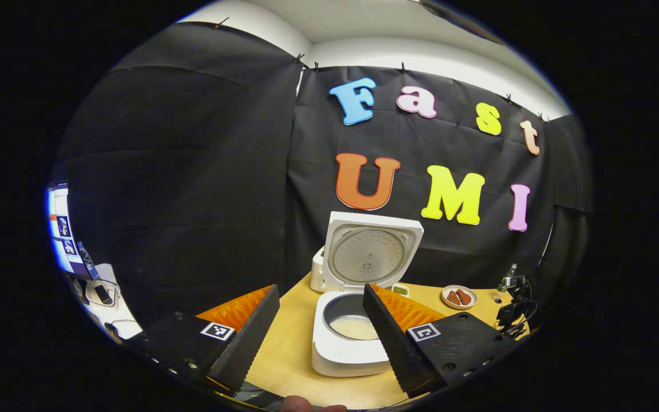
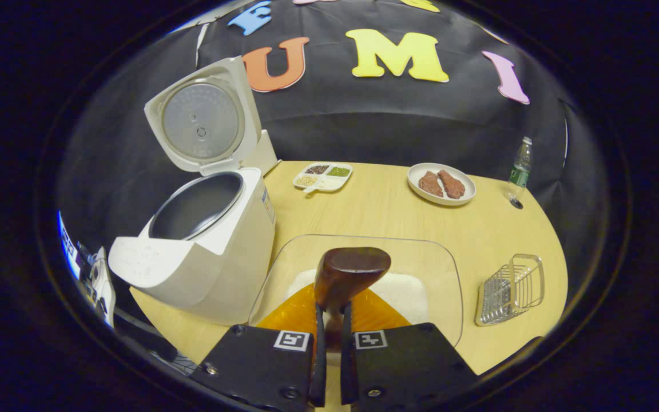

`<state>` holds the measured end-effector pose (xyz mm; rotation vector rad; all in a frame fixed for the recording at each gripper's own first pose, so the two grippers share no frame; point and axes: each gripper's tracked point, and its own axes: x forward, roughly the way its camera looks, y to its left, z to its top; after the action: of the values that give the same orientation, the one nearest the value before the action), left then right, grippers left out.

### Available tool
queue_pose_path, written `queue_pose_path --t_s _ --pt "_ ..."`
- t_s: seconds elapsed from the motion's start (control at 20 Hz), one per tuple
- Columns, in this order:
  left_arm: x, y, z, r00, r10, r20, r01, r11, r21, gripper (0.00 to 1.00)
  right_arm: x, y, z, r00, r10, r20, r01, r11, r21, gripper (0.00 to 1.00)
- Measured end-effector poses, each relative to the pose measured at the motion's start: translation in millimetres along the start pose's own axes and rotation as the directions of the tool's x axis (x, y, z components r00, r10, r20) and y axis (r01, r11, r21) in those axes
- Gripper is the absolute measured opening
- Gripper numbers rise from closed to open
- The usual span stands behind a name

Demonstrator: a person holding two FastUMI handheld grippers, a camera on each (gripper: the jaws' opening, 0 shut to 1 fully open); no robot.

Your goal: Close the left gripper, press the button to open the rice cooker; take a wooden spoon from the chopstick holder with the right hand, scoop a spoonful of rice and pour it into the rice cooker, then put the wooden spoon back into the chopstick holder.

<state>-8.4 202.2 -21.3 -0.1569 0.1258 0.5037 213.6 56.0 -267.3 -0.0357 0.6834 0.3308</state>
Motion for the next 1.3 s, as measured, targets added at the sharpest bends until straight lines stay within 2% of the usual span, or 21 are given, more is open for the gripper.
queue_pose_path --t_s 0.2,0.35,0.5,0.65,0.8,1.0,1.2,1.3 --pt "-2.1 -2.3 -2.4 1.0 0.007 -0.018 -0.007 1.0 0.002 0.94 -4.9 19.0 12.3 0.994 0.109 0.028 -0.112 0.989 0.097 0.14" --pt "-4.7 -8.9 -1.5 1.0 0.006 -0.025 -0.006 1.0 0.01 0.94 -4.7 15.3 15.2 0.986 0.162 0.043 -0.167 0.961 0.222 0.15" --pt "-7.2 -23.0 1.2 1.0 -0.009 -0.028 0.009 1.0 0.023 0.94 -2.5 -4.0 14.4 0.979 0.195 0.06 -0.202 0.895 0.398 0.16" --pt "-8.5 -38.9 1.8 0.999 -0.02 -0.037 0.021 0.999 0.042 0.94 -3.6 -24.2 15.3 0.973 0.211 0.097 -0.23 0.823 0.519 0.15" --pt "-7.8 -59.1 6.9 0.999 -0.035 -0.028 0.037 0.997 0.067 0.94 -8.9 -45.7 16.2 0.973 0.194 0.128 -0.232 0.776 0.587 0.15" --pt "-7.1 -84.0 12.1 0.998 -0.062 -0.012 0.063 0.996 0.064 0.94 -29.0 -79.5 29.3 0.966 0.171 0.193 -0.257 0.679 0.688 0.15" --pt "-5.4 -95.2 12.9 0.997 -0.072 -0.003 0.072 0.996 0.055 0.94 -51.5 -103.7 44.4 0.954 0.158 0.254 -0.296 0.611 0.734 0.15" --pt "-6.0 -94.8 11.2 0.998 -0.068 -0.003 0.068 0.996 0.063 0.94 -62.2 -112.8 53.7 0.949 0.141 0.281 -0.309 0.588 0.747 0.15"
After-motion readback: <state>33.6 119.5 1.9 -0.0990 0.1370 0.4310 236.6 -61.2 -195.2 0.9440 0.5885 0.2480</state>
